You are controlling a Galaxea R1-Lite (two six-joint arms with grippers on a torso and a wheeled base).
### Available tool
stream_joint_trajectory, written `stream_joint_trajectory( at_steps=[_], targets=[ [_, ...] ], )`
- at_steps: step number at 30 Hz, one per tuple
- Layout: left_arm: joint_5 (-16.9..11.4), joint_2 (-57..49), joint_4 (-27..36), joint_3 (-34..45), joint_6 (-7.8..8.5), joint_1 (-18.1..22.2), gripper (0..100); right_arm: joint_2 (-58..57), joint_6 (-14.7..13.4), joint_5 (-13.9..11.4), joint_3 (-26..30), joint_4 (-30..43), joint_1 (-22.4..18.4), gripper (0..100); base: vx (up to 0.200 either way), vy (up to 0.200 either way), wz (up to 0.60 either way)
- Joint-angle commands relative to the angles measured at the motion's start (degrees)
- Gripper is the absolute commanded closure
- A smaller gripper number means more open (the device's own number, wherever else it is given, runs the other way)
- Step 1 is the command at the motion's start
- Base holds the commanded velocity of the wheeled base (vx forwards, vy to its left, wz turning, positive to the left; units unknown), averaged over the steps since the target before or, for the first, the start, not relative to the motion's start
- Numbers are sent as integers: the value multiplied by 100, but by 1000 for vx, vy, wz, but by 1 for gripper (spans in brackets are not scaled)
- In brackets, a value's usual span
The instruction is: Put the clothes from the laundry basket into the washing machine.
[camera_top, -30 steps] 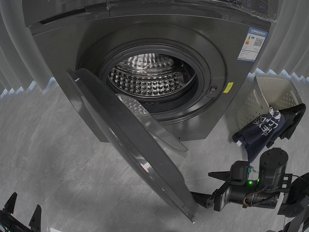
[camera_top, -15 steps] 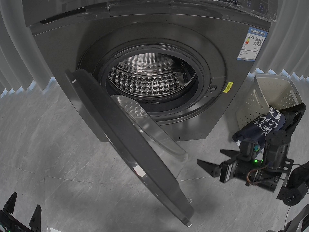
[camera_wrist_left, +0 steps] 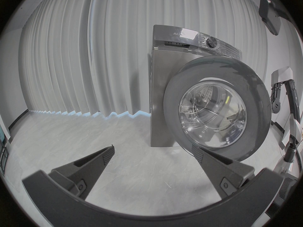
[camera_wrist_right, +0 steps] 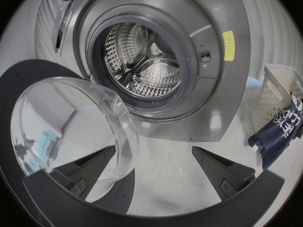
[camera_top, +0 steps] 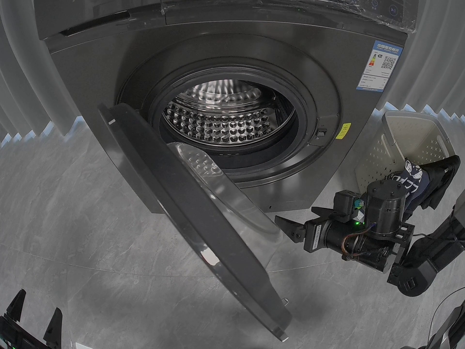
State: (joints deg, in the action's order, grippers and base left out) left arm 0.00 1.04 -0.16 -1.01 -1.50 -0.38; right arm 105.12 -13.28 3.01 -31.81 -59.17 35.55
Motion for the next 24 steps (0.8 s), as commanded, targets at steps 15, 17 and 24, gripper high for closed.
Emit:
stream_joint_trajectory(
  at_steps=[15,17,24],
  targets=[
    [0,-86,-2,92,9,-6,0,299,-316,-2,166,-437,945,0,0,0,0],
    [0,-86,-2,92,9,-6,0,351,-316,7,96,-437,919,0,-100,0,0],
    [0,-86,-2,92,1,3,0,800,-316,-2,-282,-446,866,0,-200,0,0]
  ],
)
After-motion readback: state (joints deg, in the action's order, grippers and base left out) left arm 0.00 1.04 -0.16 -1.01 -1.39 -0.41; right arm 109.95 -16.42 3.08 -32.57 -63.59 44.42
